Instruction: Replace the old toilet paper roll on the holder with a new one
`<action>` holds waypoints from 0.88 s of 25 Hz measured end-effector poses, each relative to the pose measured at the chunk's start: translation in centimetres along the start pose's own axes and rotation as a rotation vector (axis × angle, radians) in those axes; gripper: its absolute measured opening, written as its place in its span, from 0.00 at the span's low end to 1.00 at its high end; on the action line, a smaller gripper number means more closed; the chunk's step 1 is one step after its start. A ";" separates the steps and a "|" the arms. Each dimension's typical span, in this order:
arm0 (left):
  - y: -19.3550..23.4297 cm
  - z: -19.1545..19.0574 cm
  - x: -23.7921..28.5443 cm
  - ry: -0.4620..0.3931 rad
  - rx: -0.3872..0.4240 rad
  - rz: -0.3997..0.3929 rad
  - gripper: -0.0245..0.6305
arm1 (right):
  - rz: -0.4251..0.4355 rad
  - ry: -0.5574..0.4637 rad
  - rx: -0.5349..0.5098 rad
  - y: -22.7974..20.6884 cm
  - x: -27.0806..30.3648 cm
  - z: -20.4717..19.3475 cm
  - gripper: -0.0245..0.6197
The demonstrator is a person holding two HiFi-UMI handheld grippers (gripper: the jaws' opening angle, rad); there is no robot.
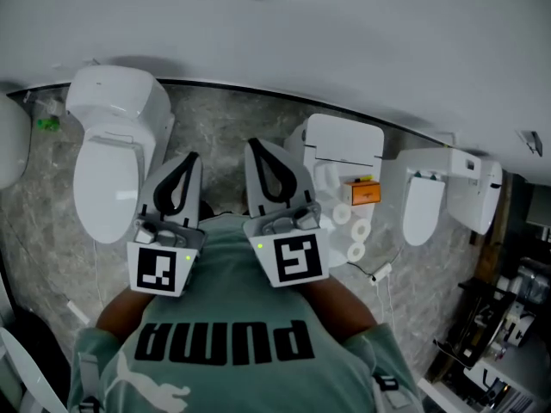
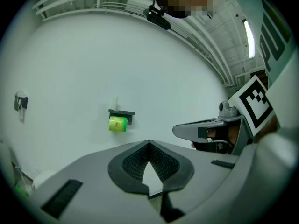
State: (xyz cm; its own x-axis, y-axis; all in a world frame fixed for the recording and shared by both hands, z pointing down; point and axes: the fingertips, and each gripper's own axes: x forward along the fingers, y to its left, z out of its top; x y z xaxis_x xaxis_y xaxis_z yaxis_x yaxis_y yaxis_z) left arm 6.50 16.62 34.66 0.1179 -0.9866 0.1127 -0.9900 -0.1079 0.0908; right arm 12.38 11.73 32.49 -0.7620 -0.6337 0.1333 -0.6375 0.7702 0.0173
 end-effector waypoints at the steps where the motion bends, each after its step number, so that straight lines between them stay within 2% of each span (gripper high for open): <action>1: -1.2 -0.1 0.2 0.003 0.007 0.008 0.04 | 0.003 -0.009 0.005 -1.0 -0.9 0.0 0.05; 9: -7.6 -0.5 0.7 0.005 0.053 0.117 0.04 | 0.086 -0.044 0.019 -5.4 -6.7 -0.9 0.05; 13: -9.0 -0.6 0.7 0.000 0.067 0.158 0.04 | 0.132 -0.036 0.026 -6.2 -8.5 -1.9 0.05; 17: -9.9 -2.1 0.6 0.068 0.063 0.179 0.04 | 0.183 -0.018 0.021 -6.4 -9.2 -2.9 0.05; 22: -10.5 -3.0 0.9 0.060 0.045 0.188 0.04 | 0.203 -0.001 0.029 -6.6 -9.8 -3.8 0.04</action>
State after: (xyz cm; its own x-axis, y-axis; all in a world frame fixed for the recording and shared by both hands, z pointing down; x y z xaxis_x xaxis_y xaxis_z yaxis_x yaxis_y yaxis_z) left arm 17.23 17.26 36.80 -0.0660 -0.9811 0.1820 -0.9973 0.0706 0.0188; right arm 24.47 13.08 34.84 -0.8752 -0.4660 0.1299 -0.4740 0.8797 -0.0380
